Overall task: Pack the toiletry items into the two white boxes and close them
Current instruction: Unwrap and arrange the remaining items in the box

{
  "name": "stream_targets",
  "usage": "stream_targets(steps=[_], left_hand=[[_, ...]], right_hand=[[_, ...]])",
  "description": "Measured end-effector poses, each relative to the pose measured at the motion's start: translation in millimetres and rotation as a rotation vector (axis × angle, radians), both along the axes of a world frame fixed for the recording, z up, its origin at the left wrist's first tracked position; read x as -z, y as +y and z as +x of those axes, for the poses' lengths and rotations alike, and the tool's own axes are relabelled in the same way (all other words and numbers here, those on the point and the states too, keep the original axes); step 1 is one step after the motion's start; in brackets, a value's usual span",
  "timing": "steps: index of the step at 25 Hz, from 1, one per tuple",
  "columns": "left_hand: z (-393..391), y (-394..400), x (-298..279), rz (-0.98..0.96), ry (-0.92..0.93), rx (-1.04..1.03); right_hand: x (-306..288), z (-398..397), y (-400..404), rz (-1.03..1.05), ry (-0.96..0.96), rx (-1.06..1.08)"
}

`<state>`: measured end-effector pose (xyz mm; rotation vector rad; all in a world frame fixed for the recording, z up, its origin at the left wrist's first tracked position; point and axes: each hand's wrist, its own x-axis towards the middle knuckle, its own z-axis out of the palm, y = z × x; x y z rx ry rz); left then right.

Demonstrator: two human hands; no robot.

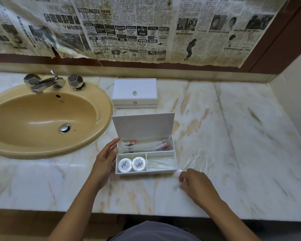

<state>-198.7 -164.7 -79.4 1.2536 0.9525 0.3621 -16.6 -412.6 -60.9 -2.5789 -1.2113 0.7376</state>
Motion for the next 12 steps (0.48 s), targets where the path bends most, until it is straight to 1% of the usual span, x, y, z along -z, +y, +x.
stream_targets(steps=[3,7,12], left_hand=[[-0.5,0.0,0.7,-0.006,0.007,0.000],[0.0,-0.4,-0.6,-0.016,0.000,-0.008],[0.5,-1.2,-3.6,-0.025,-0.003,-0.011]], right_hand=[[-11.9,-1.3,5.7,0.026,0.006,-0.031],[-47.0,-3.3,16.9,0.083,0.040,-0.049],[-81.2,-10.0,50.0,0.230,-0.092,-0.026]])
